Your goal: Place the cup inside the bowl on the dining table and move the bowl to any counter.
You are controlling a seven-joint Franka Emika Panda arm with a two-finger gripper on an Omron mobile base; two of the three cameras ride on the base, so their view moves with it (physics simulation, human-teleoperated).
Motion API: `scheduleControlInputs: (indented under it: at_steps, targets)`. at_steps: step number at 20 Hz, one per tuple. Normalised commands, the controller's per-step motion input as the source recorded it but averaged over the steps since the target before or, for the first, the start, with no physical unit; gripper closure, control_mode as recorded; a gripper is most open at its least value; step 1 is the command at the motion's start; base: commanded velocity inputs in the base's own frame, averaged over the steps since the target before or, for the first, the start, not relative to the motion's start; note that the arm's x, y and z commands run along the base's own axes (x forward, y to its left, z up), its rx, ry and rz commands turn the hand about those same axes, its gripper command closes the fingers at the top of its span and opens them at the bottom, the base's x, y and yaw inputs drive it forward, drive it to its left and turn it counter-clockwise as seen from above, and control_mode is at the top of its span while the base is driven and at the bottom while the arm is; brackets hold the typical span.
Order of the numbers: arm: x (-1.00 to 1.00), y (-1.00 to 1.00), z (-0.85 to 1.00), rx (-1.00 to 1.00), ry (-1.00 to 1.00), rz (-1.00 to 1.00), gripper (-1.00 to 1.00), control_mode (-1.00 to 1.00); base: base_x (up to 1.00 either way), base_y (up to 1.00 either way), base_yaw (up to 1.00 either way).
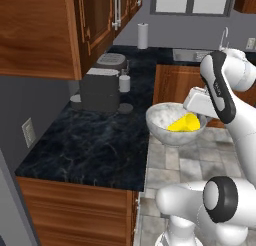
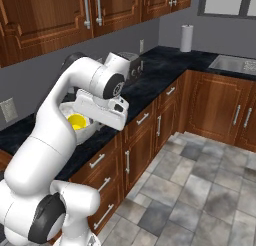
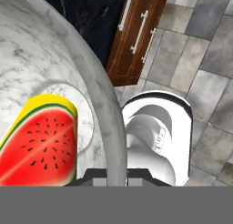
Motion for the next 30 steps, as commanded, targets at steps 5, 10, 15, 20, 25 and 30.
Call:
scheduleControlInputs:
  at_steps: [5,10,15,20,25,30]
  targets:
    - [0.0,0.0,0.0,0.0,0.0,0.0,1.0,1.0,0.0,0.0,0.0]
    - [0.0,0.0,0.0,0.0,0.0,0.0,1.0,-1.0,0.0,0.0,0.0]
    - [0.0,0.02,-0.16,0.01,0.0,0.0,1.0,-1.0,0.0,0.0,0.0]
    - [0.0,0.12,-0.27,0.03,-0.03,0.0,1.0,-1.0,0.0,0.0,0.0]
    - [0.0,0.22,-0.09,0.01,-0.04,0.0,1.0,-1.0,0.0,0.0,0.0]
    - [0.0,0.48,0.0,0.0,0.0,0.04,1.0,-1.0,0.0,0.0,0.0]
